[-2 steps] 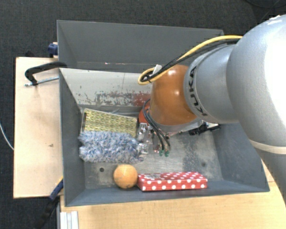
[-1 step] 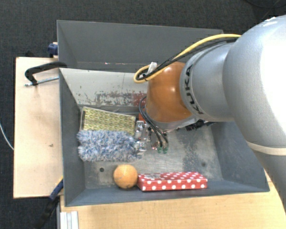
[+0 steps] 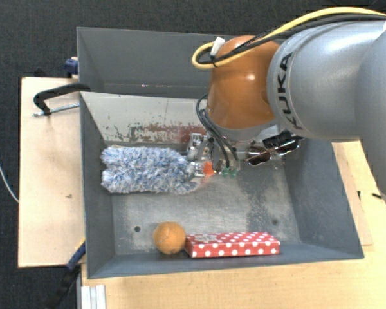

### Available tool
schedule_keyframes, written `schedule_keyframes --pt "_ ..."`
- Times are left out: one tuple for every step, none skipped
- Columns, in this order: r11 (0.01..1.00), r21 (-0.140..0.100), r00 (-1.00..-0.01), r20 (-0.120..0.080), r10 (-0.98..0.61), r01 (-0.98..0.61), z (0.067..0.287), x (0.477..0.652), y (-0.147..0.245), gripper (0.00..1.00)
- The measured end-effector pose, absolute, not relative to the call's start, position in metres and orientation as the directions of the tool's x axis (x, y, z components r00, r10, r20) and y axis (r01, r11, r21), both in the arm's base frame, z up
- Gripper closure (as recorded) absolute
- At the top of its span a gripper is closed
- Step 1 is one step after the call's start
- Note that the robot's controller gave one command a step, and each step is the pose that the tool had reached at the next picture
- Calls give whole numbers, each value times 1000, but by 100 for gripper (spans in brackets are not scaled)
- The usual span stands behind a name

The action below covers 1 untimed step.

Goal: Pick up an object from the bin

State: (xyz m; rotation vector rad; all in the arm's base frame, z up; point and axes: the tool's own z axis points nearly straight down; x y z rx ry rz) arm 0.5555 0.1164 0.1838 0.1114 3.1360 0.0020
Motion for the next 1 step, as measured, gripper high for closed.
schedule_keyframes --pt "997 1 -997 -4 71 71 184 555 116 100"
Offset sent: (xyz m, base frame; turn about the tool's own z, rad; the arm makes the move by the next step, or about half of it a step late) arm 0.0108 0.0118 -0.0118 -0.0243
